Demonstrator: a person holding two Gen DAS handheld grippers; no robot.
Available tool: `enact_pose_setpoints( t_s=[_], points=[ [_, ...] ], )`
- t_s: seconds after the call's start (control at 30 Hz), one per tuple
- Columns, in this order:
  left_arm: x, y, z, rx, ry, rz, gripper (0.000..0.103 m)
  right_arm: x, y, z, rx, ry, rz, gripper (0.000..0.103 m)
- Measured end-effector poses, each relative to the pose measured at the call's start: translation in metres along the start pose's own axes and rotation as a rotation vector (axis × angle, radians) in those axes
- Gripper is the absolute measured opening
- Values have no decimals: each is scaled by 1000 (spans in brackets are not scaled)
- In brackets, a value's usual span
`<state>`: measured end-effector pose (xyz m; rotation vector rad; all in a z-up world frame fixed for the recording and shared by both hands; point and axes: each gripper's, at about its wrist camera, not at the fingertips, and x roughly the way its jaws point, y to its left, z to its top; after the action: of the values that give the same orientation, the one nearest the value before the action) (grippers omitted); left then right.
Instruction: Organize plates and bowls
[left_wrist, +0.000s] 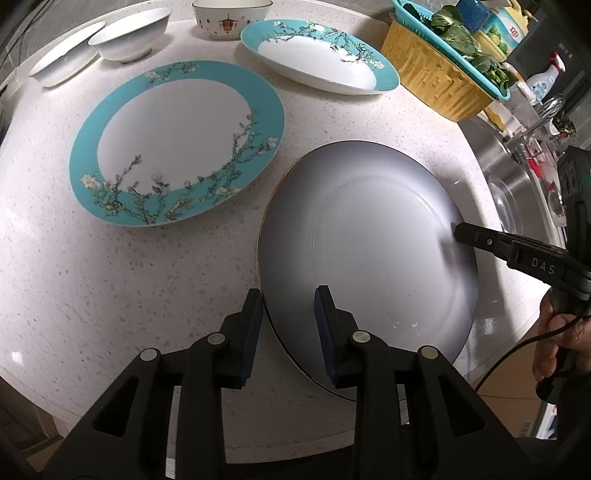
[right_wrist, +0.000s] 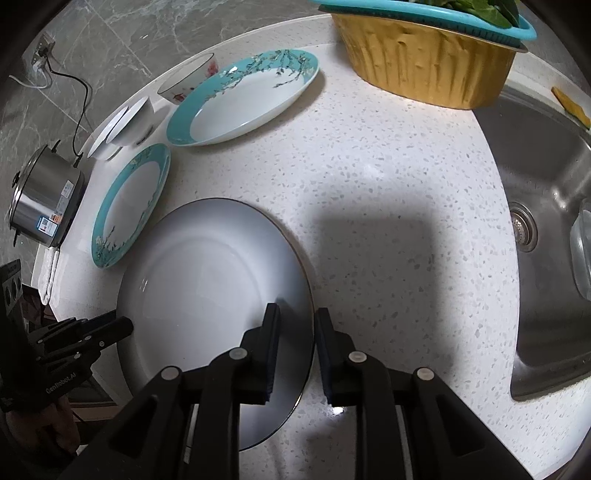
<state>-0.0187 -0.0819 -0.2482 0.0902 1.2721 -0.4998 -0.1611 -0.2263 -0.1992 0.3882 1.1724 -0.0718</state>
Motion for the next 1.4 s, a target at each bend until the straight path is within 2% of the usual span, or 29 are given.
enact_pose_setpoints(
  t_s=[0.13, 0.2, 0.23, 0.27, 0.3, 0.4, 0.43, 0.47, 0.6, 0.67, 0.73, 0.83, 0.9, 0.97, 1.13, 1.2, 1.4],
  points=[
    [-15, 1, 5, 6, -49, -15, 31, -7, 4, -1, -6, -24, -7, 27],
    [-32, 8, 6, 7, -89, -34, 57, -24, 1, 1, 3, -75, -2, 43],
    [-42, 13, 6, -1, -117, -40, 74, -33, -1, 4, 10, -109, -7, 61],
    [-54, 22, 8, -17, -156, -47, 77, -45, -4, 8, 23, -151, -6, 76],
    [-61, 31, 10, -32, -173, -48, 78, -58, -6, 14, 38, -193, 11, 79],
    [-80, 68, 22, -117, -181, -38, 92, -79, -4, 32, 71, -264, 84, 91],
    [-86, 82, 26, -150, -185, -46, 102, -82, 1, 39, 85, -278, 122, 100],
    [-94, 98, 33, -182, -195, -45, 103, -84, 10, 48, 94, -287, 183, 103],
    [-119, 137, 55, -178, -312, 35, 103, -66, 60, 73, 47, -242, 331, 103],
    [-120, 153, 68, -154, -338, 41, 103, -50, 84, 82, 16, -219, 327, 103],
    [-113, 164, 80, -147, -330, 20, 103, -36, 98, 88, 9, -206, 336, 103],
    [-87, 180, 101, -139, -265, -10, 103, -10, 114, 101, 31, -154, 341, 103],
    [-65, 189, 111, -155, -179, -64, 103, 3, 119, 105, 29, -135, 331, 99],
    [-44, 197, 123, -144, -111, -80, 103, 17, 121, 110, 35, -112, 309, 92],
    [-15, 204, 140, -51, -38, -69, 102, 48, 119, 114, 74, -44, 277, 75],
    [-7, 208, 146, -43, -21, -84, 102, 56, 120, 114, 80, -27, 272, 74],
    [20, 206, 154, -25, 17, -63, 100, 70, 119, 117, 98, 6, 249, 68]
  ],
)
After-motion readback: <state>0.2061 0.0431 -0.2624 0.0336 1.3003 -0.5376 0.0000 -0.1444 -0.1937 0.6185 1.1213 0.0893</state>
